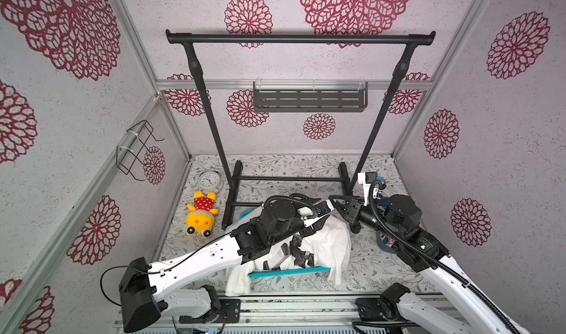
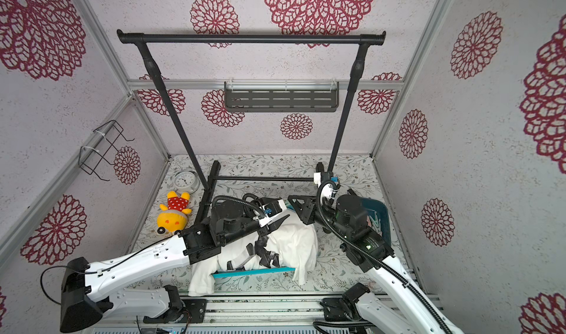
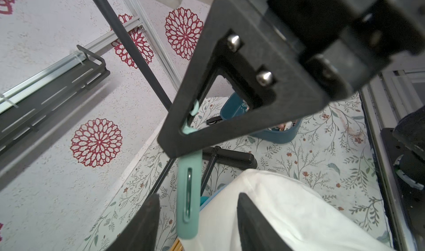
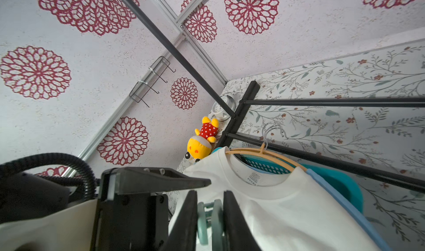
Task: Use clothespins to secure the t-shirt on both sides of the hanger
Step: Open the clothespin.
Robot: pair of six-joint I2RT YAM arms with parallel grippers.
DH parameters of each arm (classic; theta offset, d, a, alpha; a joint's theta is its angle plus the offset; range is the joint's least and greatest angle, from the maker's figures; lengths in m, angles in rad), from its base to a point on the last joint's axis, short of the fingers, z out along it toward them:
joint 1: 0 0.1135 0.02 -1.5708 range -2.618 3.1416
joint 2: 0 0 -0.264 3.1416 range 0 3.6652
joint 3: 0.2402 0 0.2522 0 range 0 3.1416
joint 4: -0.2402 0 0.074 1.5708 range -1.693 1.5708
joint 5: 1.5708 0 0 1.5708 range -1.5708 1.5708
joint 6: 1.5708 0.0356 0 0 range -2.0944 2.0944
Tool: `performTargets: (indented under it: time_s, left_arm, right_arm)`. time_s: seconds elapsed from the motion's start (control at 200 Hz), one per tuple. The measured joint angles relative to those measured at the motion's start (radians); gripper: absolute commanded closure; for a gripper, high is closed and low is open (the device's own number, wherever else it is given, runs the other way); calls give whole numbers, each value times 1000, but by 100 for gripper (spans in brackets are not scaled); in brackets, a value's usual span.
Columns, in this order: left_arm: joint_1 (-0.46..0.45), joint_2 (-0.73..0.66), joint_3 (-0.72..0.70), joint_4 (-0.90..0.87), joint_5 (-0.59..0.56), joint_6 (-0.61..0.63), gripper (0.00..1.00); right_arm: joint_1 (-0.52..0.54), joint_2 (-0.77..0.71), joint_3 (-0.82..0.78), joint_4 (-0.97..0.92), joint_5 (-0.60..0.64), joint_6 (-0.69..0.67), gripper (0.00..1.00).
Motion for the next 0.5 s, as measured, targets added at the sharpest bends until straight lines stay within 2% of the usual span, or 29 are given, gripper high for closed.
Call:
performTargets:
  time_s: [0.32, 0.5]
  left_arm:
    - [-3, -143, -56, -51, 15, -114, 37]
    - [-4, -230, -94, -119, -53, -225, 32]
  right_arm:
    - [0, 17, -39, -57, 176, -28, 88]
    - [0, 16, -65, -75, 246, -37, 92]
